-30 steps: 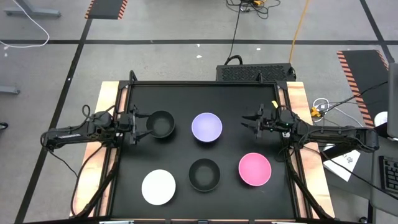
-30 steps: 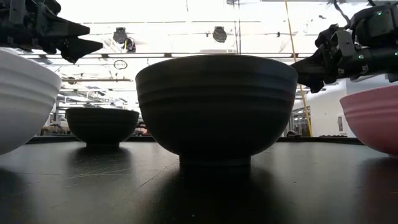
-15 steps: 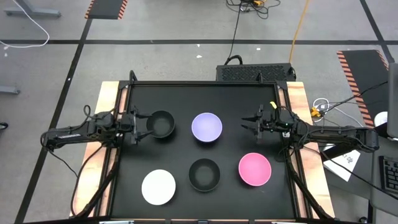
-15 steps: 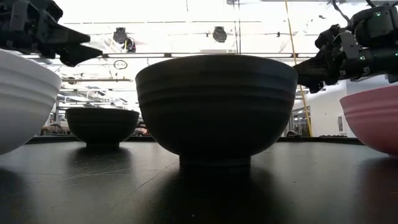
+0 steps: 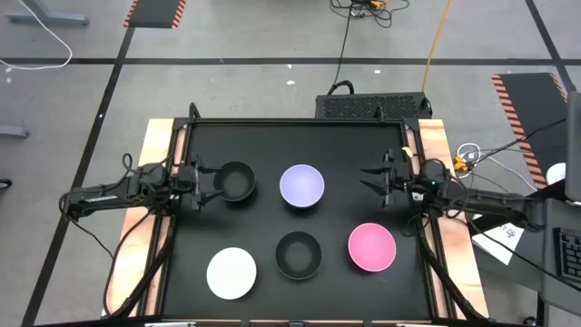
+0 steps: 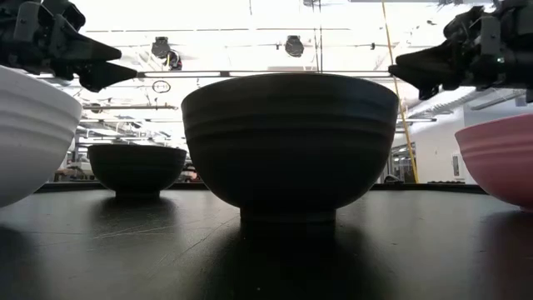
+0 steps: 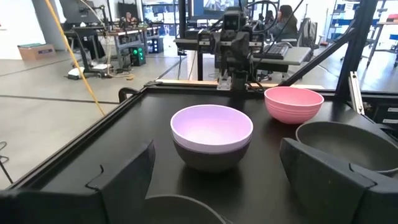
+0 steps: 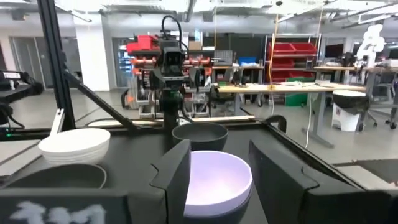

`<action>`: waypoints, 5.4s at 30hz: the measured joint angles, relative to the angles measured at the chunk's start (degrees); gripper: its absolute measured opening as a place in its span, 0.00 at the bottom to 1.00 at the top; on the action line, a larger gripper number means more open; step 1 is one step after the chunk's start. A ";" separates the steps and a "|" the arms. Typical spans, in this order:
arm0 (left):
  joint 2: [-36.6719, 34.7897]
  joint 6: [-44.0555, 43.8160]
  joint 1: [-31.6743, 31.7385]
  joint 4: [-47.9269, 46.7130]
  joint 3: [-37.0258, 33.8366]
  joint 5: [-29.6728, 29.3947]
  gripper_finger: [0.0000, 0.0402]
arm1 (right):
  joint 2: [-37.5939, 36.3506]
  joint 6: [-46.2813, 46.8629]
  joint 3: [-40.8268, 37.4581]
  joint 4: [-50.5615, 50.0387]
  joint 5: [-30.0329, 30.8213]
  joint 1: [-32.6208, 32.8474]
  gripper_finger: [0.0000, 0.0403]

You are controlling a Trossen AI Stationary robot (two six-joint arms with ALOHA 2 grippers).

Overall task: Nest bowls inside each other
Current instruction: Stack the top left black bowl on top of the black bowl

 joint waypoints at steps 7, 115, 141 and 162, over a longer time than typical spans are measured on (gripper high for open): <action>0.00 -0.65 0.00 -1.19 0.00 0.00 0.87 | -10.50 0.74 -0.02 -10.83 0.28 0.00 0.38; 69.03 -13.17 3.15 -31.30 36.93 9.00 0.87 | -17.11 5.83 -1.44 -21.95 -2.81 0.00 0.38; 69.92 -13.15 3.01 -21.87 31.19 7.58 0.48 | -17.11 5.09 -1.44 -21.94 -2.88 0.01 0.38; 68.52 -4.05 0.51 -11.07 31.12 2.17 0.01 | -17.08 5.60 -1.44 -21.95 -2.90 0.02 0.38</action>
